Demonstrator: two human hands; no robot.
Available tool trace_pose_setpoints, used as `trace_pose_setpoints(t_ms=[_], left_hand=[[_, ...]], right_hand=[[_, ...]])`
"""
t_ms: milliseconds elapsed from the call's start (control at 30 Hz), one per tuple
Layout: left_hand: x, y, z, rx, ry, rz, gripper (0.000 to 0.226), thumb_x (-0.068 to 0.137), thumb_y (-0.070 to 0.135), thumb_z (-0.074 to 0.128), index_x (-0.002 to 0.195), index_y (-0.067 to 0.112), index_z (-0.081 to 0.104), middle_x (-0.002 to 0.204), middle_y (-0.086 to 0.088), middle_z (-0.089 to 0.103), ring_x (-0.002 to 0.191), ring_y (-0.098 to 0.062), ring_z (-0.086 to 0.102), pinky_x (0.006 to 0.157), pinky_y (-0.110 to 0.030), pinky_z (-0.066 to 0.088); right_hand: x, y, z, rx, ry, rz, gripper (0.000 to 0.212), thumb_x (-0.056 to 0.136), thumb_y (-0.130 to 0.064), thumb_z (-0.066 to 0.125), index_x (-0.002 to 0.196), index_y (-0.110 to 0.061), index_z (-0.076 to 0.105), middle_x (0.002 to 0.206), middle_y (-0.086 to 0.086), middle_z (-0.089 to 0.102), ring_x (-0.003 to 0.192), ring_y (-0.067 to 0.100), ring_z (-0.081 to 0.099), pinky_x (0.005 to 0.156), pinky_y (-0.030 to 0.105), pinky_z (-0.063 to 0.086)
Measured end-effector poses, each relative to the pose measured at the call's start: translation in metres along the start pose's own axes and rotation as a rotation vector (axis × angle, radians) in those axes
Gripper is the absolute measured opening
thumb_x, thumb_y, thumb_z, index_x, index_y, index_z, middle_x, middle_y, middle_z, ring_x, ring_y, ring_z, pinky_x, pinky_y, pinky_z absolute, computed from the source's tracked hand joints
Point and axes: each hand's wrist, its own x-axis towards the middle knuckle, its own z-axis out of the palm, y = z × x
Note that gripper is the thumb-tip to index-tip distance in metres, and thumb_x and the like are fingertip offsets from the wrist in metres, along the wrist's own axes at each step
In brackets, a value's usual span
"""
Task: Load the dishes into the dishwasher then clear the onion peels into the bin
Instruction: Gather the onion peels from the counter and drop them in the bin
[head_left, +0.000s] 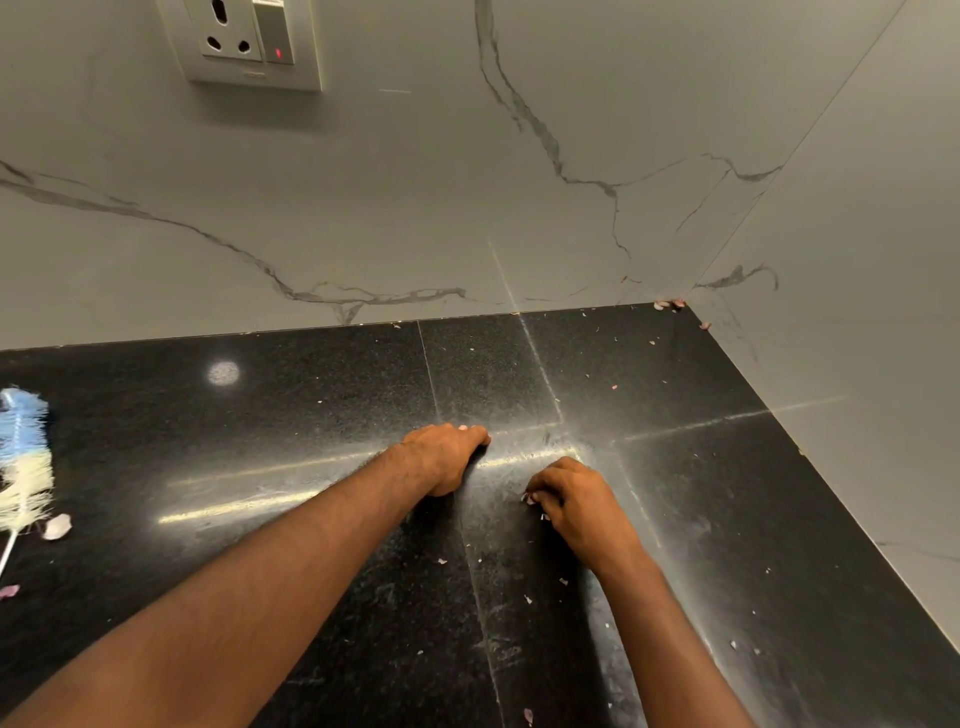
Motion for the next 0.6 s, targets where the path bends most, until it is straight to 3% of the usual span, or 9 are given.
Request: trace_pose_setpoints(t_ms=[167,300,367,467,600], left_hand=[[-0.002,0.001,0.000,-0.001,0.002,0.006,0.060,0.100,0.010,0.059,0.152,0.027,0.035,0.141,-0.007,0.055,0.124,-0.030,0.057,0.101,-0.046,0.050],[-0.003,0.001,0.002,-0.005,0.013,0.015,0.058,0.099,0.009,0.059,0.150,0.026,0.036,0.141,-0.006,0.055,0.123,-0.029,0.057,0.101,-0.045,0.049],[-0.002,0.001,0.002,-0.012,0.015,0.018,0.058,0.099,0.009,0.058,0.150,0.026,0.036,0.142,-0.005,0.054,0.124,-0.028,0.057,0.102,-0.045,0.048],[-0.002,-0.001,0.002,-0.006,0.017,0.016,0.058,0.100,0.010,0.058,0.150,0.027,0.036,0.143,-0.004,0.054,0.124,-0.028,0.056,0.102,-0.044,0.048],[-0.001,0.000,0.003,-0.003,0.011,0.014,0.058,0.099,0.011,0.060,0.150,0.028,0.036,0.142,-0.004,0.054,0.123,-0.028,0.057,0.102,-0.044,0.049]], right_hand=[[0.006,0.005,-0.003,0.050,0.118,0.141,0.019,0.088,-0.010,0.072,0.094,-0.026,0.081,0.093,-0.009,0.072,0.088,0.010,0.066,0.082,0.029,0.055],[0.009,0.014,-0.011,0.258,0.204,0.321,0.019,0.088,-0.007,0.076,0.090,-0.026,0.081,0.086,-0.012,0.076,0.080,-0.001,0.070,0.075,0.010,0.051],[0.009,0.020,-0.019,0.356,0.235,0.379,0.019,0.088,-0.007,0.079,0.090,-0.026,0.080,0.084,-0.012,0.077,0.078,-0.003,0.071,0.077,0.011,0.054],[0.010,0.027,-0.026,0.272,0.172,0.408,0.019,0.092,-0.006,0.073,0.098,-0.022,0.082,0.095,-0.004,0.079,0.088,0.009,0.072,0.087,0.025,0.057],[0.011,0.025,-0.027,0.083,0.052,0.339,0.035,0.092,0.002,0.061,0.106,-0.021,0.083,0.107,-0.004,0.079,0.101,0.014,0.071,0.089,0.018,0.047]])
